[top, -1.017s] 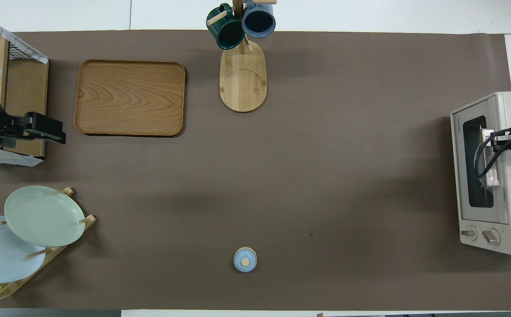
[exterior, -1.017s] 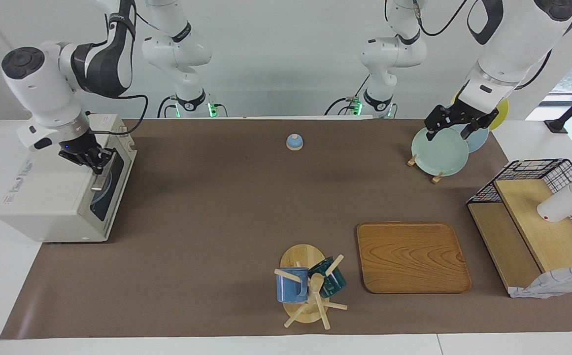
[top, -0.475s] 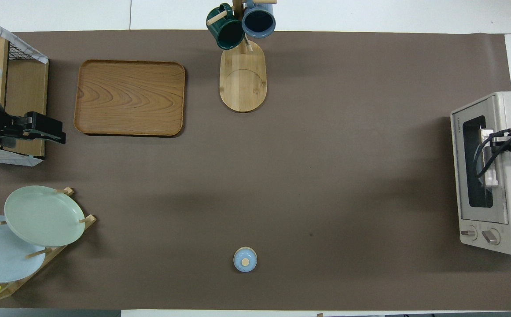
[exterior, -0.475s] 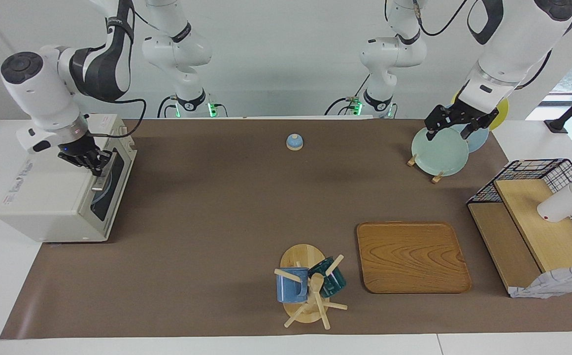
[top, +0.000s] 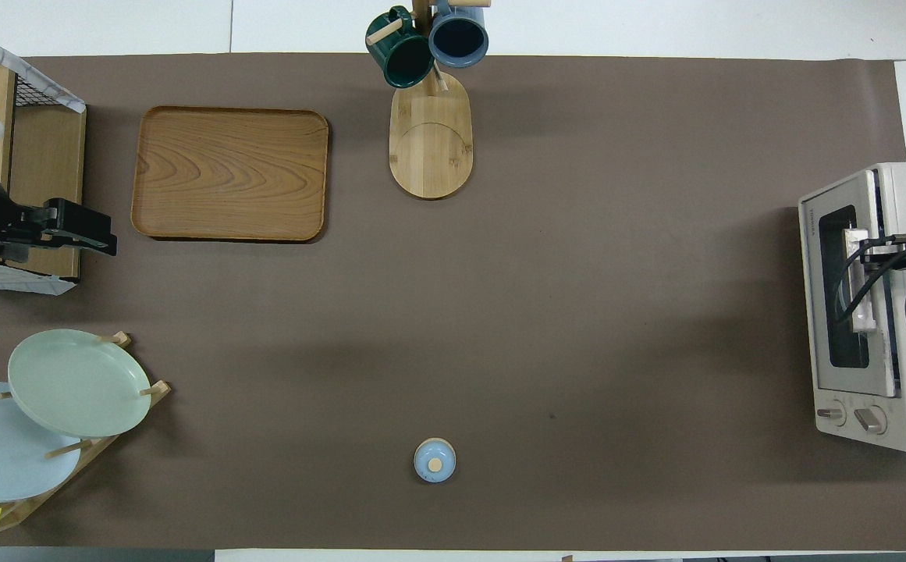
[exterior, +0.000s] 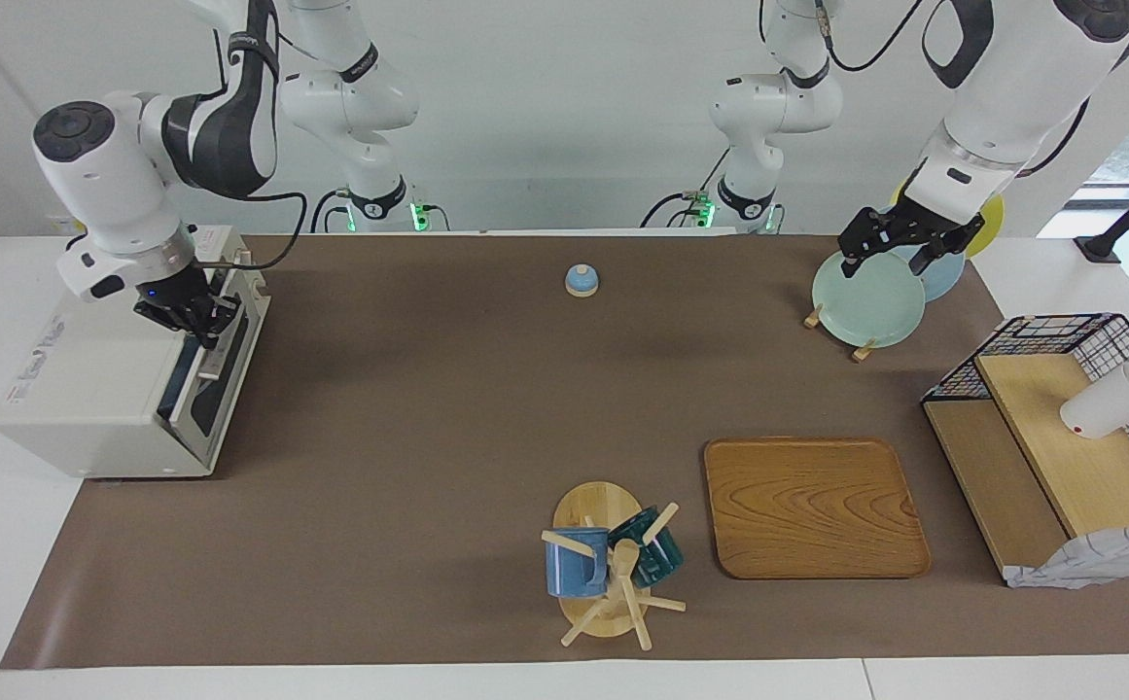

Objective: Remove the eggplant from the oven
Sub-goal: 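Pull the toaster oven door open with the right gripper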

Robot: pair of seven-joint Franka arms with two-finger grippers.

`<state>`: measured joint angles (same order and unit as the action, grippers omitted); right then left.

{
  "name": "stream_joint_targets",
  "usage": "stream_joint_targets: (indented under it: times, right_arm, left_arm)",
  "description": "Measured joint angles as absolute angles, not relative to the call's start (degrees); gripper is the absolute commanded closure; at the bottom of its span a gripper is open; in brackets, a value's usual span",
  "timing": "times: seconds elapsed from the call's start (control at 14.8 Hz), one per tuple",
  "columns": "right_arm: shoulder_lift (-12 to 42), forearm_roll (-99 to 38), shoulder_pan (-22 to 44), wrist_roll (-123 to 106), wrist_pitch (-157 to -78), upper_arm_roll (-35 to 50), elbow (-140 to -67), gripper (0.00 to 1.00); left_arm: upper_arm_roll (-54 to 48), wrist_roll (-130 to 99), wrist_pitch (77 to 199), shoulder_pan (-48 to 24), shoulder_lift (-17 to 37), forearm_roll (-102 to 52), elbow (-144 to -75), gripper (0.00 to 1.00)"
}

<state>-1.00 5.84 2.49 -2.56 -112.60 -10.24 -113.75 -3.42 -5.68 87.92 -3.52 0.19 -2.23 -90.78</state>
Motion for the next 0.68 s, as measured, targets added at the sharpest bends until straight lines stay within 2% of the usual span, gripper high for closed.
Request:
stream_joint_targets:
  times: [0.27,0.68]
  right_arm:
    - [-0.1,5.5,7.1,2.1,-115.2,-10.0,-116.4,1.00]
    - [1.3,1.8,8.0,2.6,-121.1,-9.2,-120.3,1.00]
  left_arm:
    - [-3.4,-5.7,87.9,-3.5,0.2,-2.2,-90.8,0.00]
    - [-3.4,-5.7,87.9,-3.5,0.2,-2.2,-90.8,0.00]
